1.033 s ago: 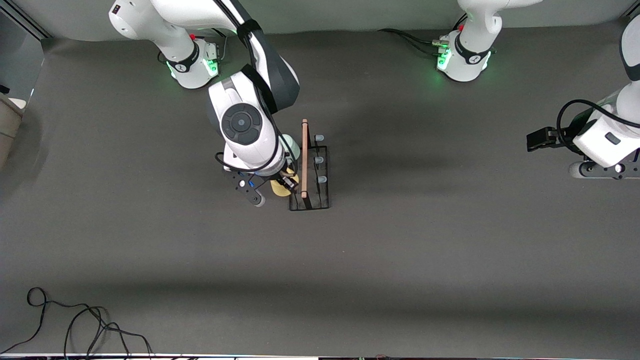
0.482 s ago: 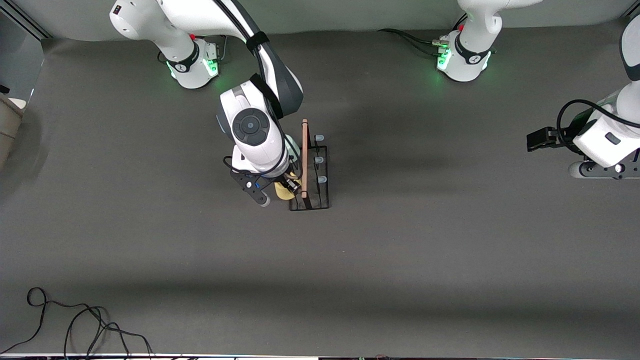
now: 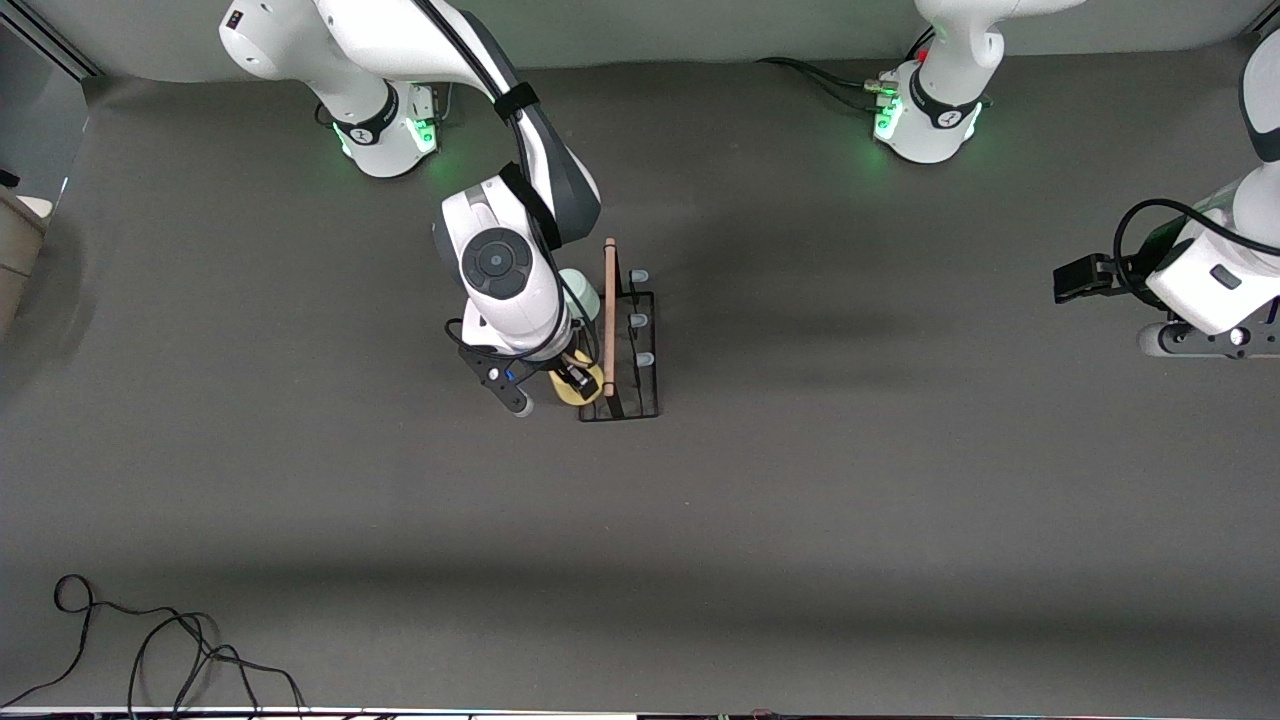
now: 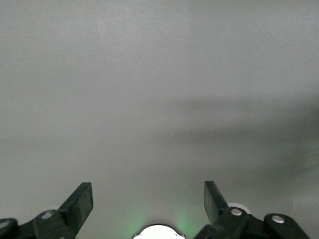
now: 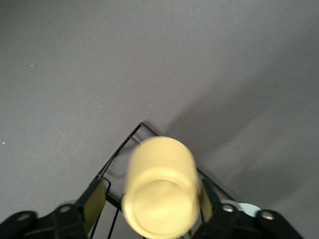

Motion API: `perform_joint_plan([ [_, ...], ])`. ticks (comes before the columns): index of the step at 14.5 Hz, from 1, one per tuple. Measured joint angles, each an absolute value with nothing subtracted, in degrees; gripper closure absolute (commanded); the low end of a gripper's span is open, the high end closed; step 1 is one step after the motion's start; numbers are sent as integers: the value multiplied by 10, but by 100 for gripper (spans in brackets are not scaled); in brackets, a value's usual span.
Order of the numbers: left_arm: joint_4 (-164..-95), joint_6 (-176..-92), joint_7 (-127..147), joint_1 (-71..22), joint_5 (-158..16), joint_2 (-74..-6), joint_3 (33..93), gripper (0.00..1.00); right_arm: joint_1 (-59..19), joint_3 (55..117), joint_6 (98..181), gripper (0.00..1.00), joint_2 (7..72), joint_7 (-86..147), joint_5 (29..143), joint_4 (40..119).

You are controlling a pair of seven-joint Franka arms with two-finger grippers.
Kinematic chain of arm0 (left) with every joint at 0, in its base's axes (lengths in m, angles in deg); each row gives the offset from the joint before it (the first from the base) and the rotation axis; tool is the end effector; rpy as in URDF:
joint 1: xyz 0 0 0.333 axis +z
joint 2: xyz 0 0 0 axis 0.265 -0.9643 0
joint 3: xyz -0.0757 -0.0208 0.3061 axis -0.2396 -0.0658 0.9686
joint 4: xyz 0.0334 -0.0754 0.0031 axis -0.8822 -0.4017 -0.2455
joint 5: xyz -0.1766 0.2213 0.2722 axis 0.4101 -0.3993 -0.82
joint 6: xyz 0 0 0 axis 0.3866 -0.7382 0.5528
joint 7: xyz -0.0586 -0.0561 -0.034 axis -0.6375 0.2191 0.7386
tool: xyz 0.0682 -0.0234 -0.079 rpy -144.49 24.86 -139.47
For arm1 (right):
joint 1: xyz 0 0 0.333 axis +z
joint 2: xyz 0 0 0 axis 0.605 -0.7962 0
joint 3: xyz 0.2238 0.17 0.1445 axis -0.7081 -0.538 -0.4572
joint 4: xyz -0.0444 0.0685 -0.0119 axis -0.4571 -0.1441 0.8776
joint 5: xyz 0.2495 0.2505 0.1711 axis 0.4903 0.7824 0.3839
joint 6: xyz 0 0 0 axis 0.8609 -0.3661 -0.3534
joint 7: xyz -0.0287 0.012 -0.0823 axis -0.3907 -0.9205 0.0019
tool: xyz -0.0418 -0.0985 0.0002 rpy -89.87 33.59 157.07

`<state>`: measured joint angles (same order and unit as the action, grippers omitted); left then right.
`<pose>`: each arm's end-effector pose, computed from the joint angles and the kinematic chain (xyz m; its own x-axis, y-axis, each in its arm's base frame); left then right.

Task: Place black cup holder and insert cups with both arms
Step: 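Carry the yellow cup to the holder and insert it on a peg, then release the yellow cup and move the right gripper toward the blue cup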

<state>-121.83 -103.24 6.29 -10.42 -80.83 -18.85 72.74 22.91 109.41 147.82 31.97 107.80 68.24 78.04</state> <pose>0.5638 -0.0292 0.5607 0.9837 -0.0139 -0.1793 -0.0174 -0.9997 -0.0178 0.5429 0.3893 0.3120 0.6713 -0.7408 -0.0240 -0.7411 -0.6714 -0.0026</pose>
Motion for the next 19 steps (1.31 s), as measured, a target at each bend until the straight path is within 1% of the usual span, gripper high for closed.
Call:
perform_joint_plan([
  [2, -1218, -1032, 63, -104, -808, -189, 727, 1, 229, 1095, 1471, 0, 323, 1078, 682, 772],
  [3, -1218, -1032, 63, -104, -808, -189, 727, 1, 229, 1098, 1451, 0, 326, 1078, 682, 759],
  [6, -1218, -1032, 63, -104, -808, -189, 727, 1, 229, 1115, 1339, 0, 339, 1078, 681, 676],
  [8, -1218, -1032, 63, -104, -808, -189, 727, 1, 229, 1140, 1257, 0, 353, 1059, 681, 616],
  [10, -1218, -1032, 63, -104, -808, -189, 727, 1, 229, 1169, 1190, 0, 374, 1000, 680, 578],
  [13, -1218, -1032, 63, -104, -808, -188, 727, 1, 227, 1192, 1124, 0, 423, 884, 634, 571],
  [16, -1218, -1032, 63, -104, -808, -189, 727, 1, 216, 1195, 1096, 0, 474, 759, 578, 586],
  [18, -1218, -1032, 63, -104, -808, -189, 727, 1, 172, 1182, 1092, 0, 509, 676, 555, 609],
  [19, -1218, -1032, 63, -104, -808, -188, 727, 1, 135, 1163, 1092, 0, 526, 633, 541, 621],
])
